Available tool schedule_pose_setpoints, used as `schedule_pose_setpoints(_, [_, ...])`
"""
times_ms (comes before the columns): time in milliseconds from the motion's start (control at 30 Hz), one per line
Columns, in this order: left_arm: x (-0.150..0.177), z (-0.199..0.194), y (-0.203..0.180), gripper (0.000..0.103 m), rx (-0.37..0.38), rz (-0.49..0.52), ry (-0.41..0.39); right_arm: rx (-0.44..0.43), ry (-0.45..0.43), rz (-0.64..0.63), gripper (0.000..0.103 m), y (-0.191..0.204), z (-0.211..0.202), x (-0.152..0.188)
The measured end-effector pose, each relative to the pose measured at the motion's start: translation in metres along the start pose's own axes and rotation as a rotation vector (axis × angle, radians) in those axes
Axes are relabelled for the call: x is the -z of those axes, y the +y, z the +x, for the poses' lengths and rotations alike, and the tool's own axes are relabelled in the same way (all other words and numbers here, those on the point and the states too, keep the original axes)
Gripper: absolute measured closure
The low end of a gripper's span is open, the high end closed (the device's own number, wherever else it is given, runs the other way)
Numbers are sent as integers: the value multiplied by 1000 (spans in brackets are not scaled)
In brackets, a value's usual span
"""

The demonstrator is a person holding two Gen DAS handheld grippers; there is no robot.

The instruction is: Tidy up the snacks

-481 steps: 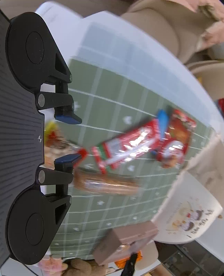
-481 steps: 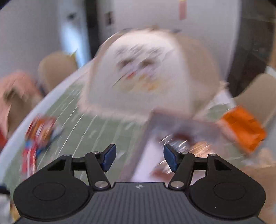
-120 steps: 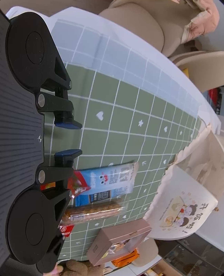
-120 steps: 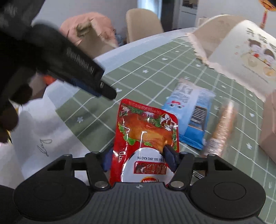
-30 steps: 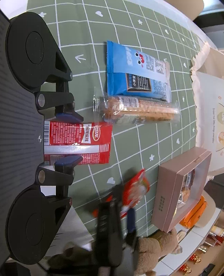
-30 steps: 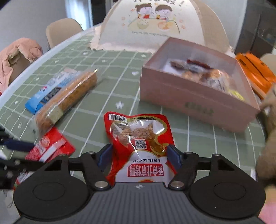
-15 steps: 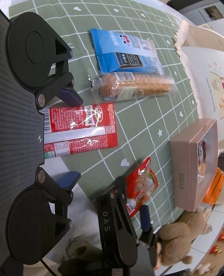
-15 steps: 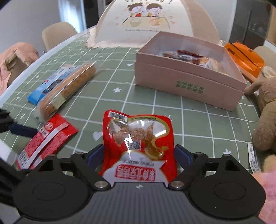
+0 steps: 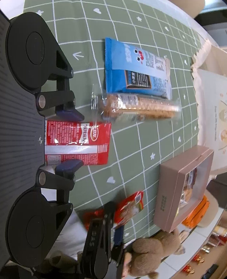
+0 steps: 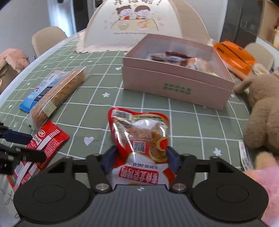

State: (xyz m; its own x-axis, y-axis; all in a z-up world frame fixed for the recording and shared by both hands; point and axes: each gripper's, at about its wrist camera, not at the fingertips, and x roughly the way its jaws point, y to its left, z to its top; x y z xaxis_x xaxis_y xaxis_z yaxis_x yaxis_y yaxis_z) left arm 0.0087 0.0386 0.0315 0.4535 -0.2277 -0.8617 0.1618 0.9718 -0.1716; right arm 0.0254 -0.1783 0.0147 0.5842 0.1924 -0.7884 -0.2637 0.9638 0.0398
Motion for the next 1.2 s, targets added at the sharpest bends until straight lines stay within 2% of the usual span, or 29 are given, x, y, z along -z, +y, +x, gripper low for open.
schedule_pose_setpoints(100, [-1,1,-5,49,-19,20,9,-32,4,47,49,-11,-13,-1])
schedule_pose_setpoints(233, [0,3,-14,45,-44,66,19,-97,-46,91,49,-22,-40,-9])
schedule_pose_setpoints(300, [0,5,-19,39,-53,94,25,-90,-68,90,49,-24,-49,-13])
schedule_pose_setpoints(400, [1,10,-32,36,-99,174,44,-73,-76,83,49,-25,-51,-15])
schedule_pose_setpoints(433, [2,10,-35,36,-114,191,44,-67,-70,78,49,-25,-50,-14])
schedule_pose_setpoints(667, [1,11,-35,37,-124,149,34,-59,-58,23,49,-23,-51,-2])
schedule_pose_setpoints(733, [2,9,-35,45,-119,149,31,-50,-67,16,49,-26,-56,0])
schedule_pose_setpoints(767, [2,6,-35,52,-109,135,30,-44,-74,15,49,-28,-60,1])
schedule_pose_setpoints(833, [4,-4,-35,53,-51,97,15,-30,-88,11,49,-33,-68,2])
schedule_pose_setpoints(933, [5,-33,-46,53,13,94,-67,15,-115,7,49,-43,-84,2])
schedule_pose_setpoints(1000, [-11,-59,-55,53,61,91,-144,48,-128,14,49,-50,-95,1])
schedule_pose_setpoints(1067, [-45,-92,-65,53,118,129,-257,65,-151,27,48,-58,-108,1])
schedule_pose_setpoints(1167, [-110,-140,-86,52,139,200,-436,88,-195,35,48,-66,-126,-2])
schedule_pose_setpoints(1200, [-131,-150,-91,52,156,203,-468,94,-210,36,48,-68,-131,-3])
